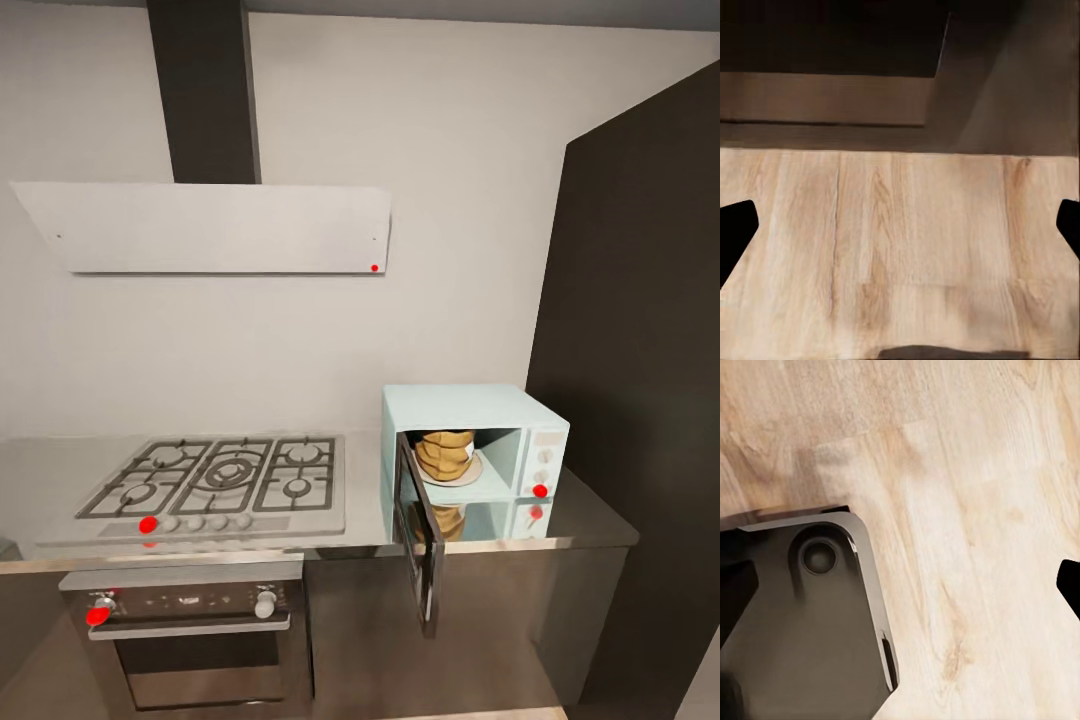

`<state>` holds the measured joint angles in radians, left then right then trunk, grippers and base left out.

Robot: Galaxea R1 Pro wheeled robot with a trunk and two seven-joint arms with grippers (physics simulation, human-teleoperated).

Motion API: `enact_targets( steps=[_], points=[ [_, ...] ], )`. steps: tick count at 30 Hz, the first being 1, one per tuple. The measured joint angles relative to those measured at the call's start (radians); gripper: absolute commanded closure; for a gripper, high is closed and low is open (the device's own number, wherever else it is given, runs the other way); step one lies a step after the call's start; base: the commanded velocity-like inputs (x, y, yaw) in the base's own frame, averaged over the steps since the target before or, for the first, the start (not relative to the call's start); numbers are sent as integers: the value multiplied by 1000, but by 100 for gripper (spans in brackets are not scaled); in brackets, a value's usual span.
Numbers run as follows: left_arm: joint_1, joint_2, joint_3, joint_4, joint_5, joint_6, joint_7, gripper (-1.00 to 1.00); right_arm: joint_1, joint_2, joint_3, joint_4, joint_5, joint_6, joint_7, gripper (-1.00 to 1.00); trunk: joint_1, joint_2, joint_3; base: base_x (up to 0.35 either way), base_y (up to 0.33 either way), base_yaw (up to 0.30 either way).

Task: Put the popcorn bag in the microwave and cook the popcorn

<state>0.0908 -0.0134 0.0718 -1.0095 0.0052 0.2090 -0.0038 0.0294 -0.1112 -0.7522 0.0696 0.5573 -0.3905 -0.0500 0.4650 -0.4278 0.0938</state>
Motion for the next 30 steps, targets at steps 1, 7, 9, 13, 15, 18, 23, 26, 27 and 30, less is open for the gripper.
enact_targets(
  steps=[1, 7, 9, 13, 15, 18, 23, 26, 27, 30],
  points=[
    [-2, -3, -1, -75, 0, 9, 0, -100, 0, 0, 0, 0, 0, 0, 0, -100, 0, 0, 0, 0, 0, 0],
    [-98, -51, -8, -234, -1, 154, -1, -100, 0, 0, 0, 0, 0, 0, 0, -100, 0, 0, 0, 0, 0, 0],
    [-178, -64, -14, -216, -1, 166, -1, -100, 0, 0, 0, 0, 0, 0, 0, -100, 0, 0, 0, 0, 0, 0],
    [-356, -83, -80, -178, -2, 177, -2, -100, 0, 0, 0, 1, 0, 0, 0, -100, 0, 0, 0, 0, 0, 0],
    [-408, -88, -99, -160, -3, 175, -13, -100, 0, 0, 0, 0, 0, 0, 0, -100, 0, 0, 0, 0, 0, -97],
    [-432, -91, -131, -139, -3, 165, -58, -100, 0, 0, 0, 0, 0, 0, 0, -100, 0, 0, 0, 0, 0, -241],
    [-435, -89, -138, -91, -4, 46, -66, -100, 0, 0, 0, 0, 0, 0, 0, -100, 0, 0, 0, 0, 0, -272],
    [-435, -88, -139, -50, -4, -18, -66, -100, 0, 0, 0, 0, 0, 0, 0, -100, 0, 0, 0, 0, 0, -235],
    [-435, -86, -139, -36, -4, -27, -66, -100, 0, 0, 0, 1, 0, 0, 0, -100, 0, 0, 0, 0, 0, -212],
    [-435, -86, -139, -14, -4, -41, -66, -100, 0, 0, 0, 0, 0, 0, 0, -100, 0, 0, 0, 0, 0, -201]
  ],
)
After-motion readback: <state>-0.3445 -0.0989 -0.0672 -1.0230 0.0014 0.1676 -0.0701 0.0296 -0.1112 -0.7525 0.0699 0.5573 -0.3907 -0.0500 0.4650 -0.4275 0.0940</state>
